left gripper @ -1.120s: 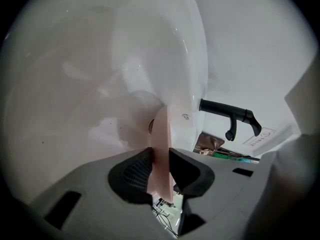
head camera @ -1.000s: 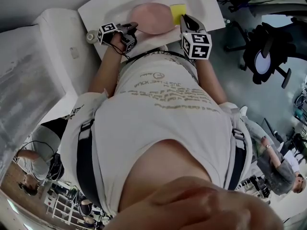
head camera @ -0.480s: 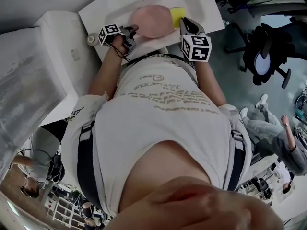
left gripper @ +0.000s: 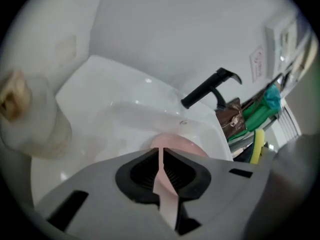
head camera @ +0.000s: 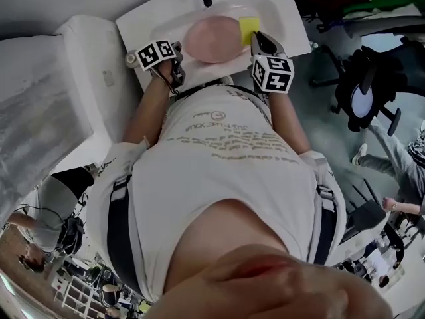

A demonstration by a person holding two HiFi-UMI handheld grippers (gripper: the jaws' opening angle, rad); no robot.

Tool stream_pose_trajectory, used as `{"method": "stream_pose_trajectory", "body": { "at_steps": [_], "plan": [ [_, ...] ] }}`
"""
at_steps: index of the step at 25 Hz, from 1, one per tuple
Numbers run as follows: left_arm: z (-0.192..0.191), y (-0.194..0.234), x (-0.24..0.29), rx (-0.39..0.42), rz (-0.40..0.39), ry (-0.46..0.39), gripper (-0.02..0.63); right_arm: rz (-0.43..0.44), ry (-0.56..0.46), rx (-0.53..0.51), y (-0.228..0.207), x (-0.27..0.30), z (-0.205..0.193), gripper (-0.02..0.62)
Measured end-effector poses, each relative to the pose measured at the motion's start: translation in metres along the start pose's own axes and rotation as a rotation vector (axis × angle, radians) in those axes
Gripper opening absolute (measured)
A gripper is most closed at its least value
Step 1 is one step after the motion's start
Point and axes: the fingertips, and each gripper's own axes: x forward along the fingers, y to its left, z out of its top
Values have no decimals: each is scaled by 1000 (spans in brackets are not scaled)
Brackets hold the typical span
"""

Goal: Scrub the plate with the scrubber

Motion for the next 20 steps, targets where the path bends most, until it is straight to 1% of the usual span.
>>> {"method": "stream_pose_trajectory", "body": {
  "at_steps": [2,3,6,7,11,14,16,17,20],
  "plan": [
    [25,-17,-18,143,17,-116,30,16,-32,21,2,0,10,41],
    [38,-30,-27,201,3,-181,23,27,-54,38,3,0,17,41],
    [71,-75,-56,356,-72,-358,23,53,-140,81,7,-1,40,41],
    [80,-88,-66,408,-81,-410,21,58,-173,87,9,-2,48,41],
    [110,-130,-110,583,-80,-606,21,76,-311,74,19,-10,85,40],
    [125,-162,-144,709,-74,-755,21,74,-390,51,26,-19,112,40],
    [131,-181,-165,771,-76,-832,21,72,-448,33,32,-27,131,40],
    [133,-189,-174,786,-85,-858,21,71,-478,21,35,-32,141,40],
    [137,-207,-194,778,-122,-888,21,64,-544,-25,42,-43,163,40]
  ]
}}
